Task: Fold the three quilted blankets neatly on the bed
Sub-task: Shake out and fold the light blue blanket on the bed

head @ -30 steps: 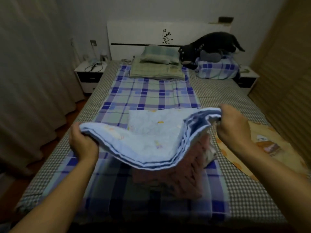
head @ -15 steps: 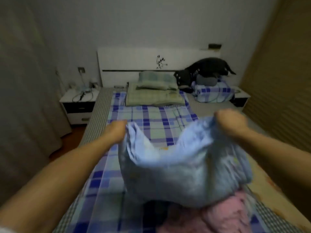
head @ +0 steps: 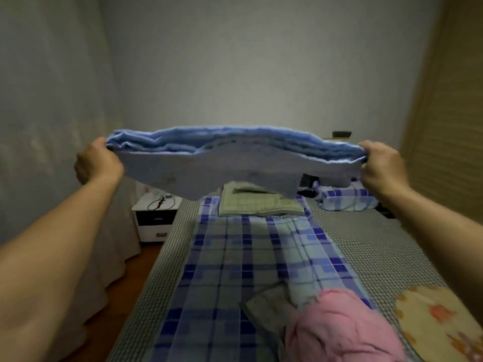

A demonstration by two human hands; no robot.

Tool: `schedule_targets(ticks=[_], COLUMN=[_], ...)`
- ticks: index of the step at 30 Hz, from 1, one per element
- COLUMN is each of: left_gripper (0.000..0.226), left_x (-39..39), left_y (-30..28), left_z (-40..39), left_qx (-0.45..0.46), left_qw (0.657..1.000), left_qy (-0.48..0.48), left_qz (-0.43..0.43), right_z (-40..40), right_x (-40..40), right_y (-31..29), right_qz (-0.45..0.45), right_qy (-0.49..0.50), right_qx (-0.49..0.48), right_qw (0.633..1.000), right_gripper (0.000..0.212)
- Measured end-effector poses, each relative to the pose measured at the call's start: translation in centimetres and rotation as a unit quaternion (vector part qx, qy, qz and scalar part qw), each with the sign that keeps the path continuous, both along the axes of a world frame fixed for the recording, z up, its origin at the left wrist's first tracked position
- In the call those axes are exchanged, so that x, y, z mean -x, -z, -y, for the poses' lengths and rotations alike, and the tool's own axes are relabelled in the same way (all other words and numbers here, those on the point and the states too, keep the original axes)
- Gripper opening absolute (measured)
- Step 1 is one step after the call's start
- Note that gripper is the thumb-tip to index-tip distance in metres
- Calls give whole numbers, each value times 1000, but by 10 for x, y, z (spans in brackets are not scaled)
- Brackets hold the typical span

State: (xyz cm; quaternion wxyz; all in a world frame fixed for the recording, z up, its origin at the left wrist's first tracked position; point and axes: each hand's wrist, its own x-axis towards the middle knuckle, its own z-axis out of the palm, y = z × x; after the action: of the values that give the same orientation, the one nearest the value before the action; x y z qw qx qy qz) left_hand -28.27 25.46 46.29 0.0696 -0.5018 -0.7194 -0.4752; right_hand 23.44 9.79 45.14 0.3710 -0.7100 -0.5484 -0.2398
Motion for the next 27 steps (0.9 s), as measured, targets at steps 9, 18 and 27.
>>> schedule_targets(ticks=[9, 18, 27], left_gripper=[37, 25, 28], left_x=[136, 180, 168], left_y=[236, 436, 438], left_z=[198, 444, 375], left_qx=[130, 549, 723], left_qw=[964, 817, 615], left_qy=[55, 161, 211], left_qz=[227, -69, -231], right_z=[152, 295, 183], right_x=[73, 114, 156], right_y=[264, 406, 398], right_qz=[68, 239, 228], right_qy=[-162, -231, -216], right_qx=[180, 616, 775], right_qw=[968, 714, 548], right_gripper=[43, 36, 42])
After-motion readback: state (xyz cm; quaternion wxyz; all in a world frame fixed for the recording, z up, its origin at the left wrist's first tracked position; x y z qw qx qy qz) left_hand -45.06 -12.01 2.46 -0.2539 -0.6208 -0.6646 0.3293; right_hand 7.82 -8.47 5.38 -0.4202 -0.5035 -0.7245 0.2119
